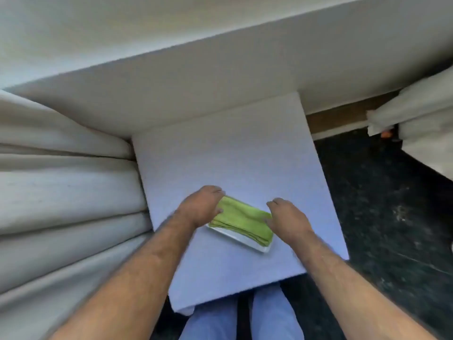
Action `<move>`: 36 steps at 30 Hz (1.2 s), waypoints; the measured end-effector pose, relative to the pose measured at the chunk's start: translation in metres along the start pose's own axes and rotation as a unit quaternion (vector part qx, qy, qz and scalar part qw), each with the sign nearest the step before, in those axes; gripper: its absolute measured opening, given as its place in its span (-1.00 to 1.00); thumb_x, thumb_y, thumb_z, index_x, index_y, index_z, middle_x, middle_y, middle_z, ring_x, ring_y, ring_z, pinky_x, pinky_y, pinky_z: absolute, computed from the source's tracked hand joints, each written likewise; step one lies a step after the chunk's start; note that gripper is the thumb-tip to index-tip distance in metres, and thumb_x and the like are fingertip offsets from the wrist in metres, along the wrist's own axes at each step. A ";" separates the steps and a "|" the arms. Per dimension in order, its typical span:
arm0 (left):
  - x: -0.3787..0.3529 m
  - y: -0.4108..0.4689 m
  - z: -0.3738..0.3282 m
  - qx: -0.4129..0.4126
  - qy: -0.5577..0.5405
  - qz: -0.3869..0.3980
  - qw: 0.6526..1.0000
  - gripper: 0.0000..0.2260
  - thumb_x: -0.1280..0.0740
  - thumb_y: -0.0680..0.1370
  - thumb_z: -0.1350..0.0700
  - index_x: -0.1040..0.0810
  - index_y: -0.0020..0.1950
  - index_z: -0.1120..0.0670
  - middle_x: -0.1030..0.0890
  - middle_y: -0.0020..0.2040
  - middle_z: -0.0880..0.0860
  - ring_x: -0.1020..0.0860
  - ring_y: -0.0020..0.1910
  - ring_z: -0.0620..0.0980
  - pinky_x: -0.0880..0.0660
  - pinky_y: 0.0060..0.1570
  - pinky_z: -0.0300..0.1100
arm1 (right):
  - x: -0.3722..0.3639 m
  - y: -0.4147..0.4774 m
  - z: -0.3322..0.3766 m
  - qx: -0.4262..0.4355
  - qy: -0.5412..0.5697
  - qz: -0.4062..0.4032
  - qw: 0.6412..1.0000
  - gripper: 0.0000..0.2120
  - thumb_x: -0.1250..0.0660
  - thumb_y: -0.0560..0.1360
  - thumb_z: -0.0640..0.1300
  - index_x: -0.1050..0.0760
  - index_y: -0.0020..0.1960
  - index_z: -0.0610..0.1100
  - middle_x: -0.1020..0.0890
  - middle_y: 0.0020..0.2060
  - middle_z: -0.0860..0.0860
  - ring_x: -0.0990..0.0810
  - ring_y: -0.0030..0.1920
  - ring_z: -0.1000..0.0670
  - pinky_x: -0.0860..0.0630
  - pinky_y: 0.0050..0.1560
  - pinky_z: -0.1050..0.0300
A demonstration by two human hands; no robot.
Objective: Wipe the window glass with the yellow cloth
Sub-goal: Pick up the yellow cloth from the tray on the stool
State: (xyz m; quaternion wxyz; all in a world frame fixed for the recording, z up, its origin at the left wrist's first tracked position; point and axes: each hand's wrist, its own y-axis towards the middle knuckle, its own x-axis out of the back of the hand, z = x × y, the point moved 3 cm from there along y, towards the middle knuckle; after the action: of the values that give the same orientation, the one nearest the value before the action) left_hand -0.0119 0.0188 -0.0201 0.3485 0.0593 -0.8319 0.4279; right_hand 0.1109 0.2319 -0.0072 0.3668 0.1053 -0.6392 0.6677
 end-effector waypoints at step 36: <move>0.185 -0.113 -0.048 0.102 -0.123 -0.208 0.965 -0.78 -0.37 0.60 0.23 -0.70 0.21 0.07 -0.75 0.11 0.11 -0.65 0.14 0.14 -0.51 0.06 -0.14 | 0.207 -0.099 0.040 0.083 0.007 -0.221 0.972 -0.75 -0.29 0.59 -0.18 -0.69 0.17 -0.15 -0.66 0.09 -0.12 -0.57 0.22 -0.19 -0.59 0.17 -0.09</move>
State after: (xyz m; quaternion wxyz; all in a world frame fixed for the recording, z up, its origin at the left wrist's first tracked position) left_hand -0.0804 0.0212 0.1917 0.3166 0.3186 -0.7899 0.4174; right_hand 0.0130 0.2598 0.2017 0.5002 0.2695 -0.5394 0.6215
